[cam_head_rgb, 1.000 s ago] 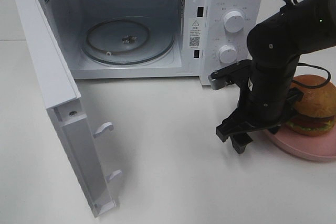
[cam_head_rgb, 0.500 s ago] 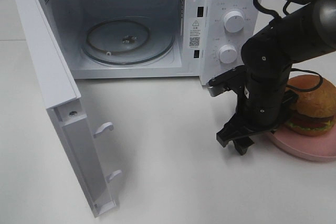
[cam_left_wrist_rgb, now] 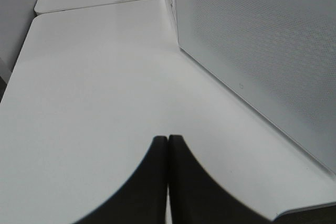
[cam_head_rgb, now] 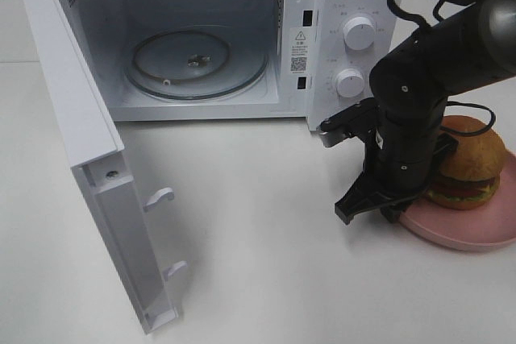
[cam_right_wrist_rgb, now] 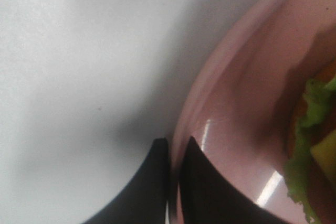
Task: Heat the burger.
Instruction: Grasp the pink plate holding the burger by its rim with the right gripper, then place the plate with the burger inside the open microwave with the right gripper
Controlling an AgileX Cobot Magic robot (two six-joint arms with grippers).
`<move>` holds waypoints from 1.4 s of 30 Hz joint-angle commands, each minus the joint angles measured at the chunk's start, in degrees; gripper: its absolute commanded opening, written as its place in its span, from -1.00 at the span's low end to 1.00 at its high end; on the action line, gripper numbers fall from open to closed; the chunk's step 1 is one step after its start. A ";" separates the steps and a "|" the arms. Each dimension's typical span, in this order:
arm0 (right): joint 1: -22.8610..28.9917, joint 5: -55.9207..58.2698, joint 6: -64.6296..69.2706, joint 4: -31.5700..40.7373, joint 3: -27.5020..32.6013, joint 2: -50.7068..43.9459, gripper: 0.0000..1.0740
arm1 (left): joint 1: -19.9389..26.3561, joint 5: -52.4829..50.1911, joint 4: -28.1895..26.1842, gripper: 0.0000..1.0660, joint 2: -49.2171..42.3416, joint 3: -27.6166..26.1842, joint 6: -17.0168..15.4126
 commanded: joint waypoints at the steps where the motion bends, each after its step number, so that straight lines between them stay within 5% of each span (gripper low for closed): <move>1: -0.23 -0.34 -2.41 0.92 0.23 0.63 -1.00 | 0.29 -0.86 -0.23 -1.00 -1.32 0.17 -0.06; 8: 0.57 -0.74 -6.36 0.86 0.23 0.63 -1.00 | 0.29 -0.86 -0.23 -1.00 -1.32 0.17 -0.06; 18: 8.42 -0.46 -10.66 -0.69 1.09 -2.64 -1.00 | 0.29 -0.86 -0.23 -1.00 -1.32 0.17 -0.06; 42: 21.31 -7.96 -13.06 -22.00 17.53 -19.94 -1.00 | 0.29 -0.86 -0.23 -1.00 -1.32 0.17 -0.06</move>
